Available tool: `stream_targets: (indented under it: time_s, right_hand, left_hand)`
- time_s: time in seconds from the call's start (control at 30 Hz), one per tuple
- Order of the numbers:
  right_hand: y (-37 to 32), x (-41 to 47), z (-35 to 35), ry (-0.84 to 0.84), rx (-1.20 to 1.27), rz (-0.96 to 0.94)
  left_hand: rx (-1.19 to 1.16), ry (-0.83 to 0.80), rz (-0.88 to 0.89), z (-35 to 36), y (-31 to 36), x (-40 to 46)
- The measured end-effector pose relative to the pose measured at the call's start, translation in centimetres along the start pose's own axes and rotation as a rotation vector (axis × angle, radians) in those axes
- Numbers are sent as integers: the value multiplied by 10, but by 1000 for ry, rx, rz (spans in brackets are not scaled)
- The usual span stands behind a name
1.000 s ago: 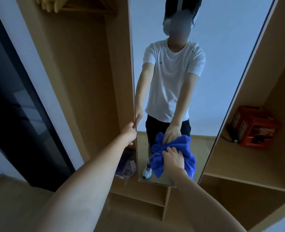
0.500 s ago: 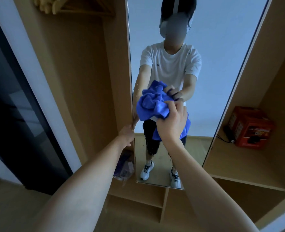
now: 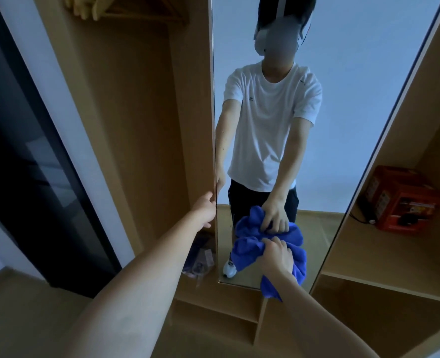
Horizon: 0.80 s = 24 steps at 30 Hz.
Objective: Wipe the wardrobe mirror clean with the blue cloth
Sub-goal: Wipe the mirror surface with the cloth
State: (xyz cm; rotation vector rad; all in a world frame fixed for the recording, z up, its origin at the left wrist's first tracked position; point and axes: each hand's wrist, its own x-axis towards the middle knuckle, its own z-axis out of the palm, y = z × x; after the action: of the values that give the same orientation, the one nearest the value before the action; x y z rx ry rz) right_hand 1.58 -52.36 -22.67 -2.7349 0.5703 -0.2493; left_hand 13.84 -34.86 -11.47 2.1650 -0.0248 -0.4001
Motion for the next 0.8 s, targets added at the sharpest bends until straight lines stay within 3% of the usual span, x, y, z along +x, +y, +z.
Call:
stream_targets:
  time_s: [0.33,0.4,0.5,0.57,0.63,0.8]
  right_hand:
    - [-89,25,-120,511,782,-60]
    - [-97,25,-129,636,715,-140]
    - [-90,25,-107,776,391,-330]
    - [-74,24,-75,740,130,-453]
    - [-56,20,-42,598,-70,-506]
    - [-34,6,3,180,-326,-380]
  left_hand:
    - [-80,-52,46,0,-1,0]
    - [-93,-56,36,1,0,-2]
    - [-88,-69,43,1,0,0]
    - [-125,-60,25,1,-1,2]
    - [-114,-35,20,1,-1,3]
    - [-34,-22,13,0,-3,2]
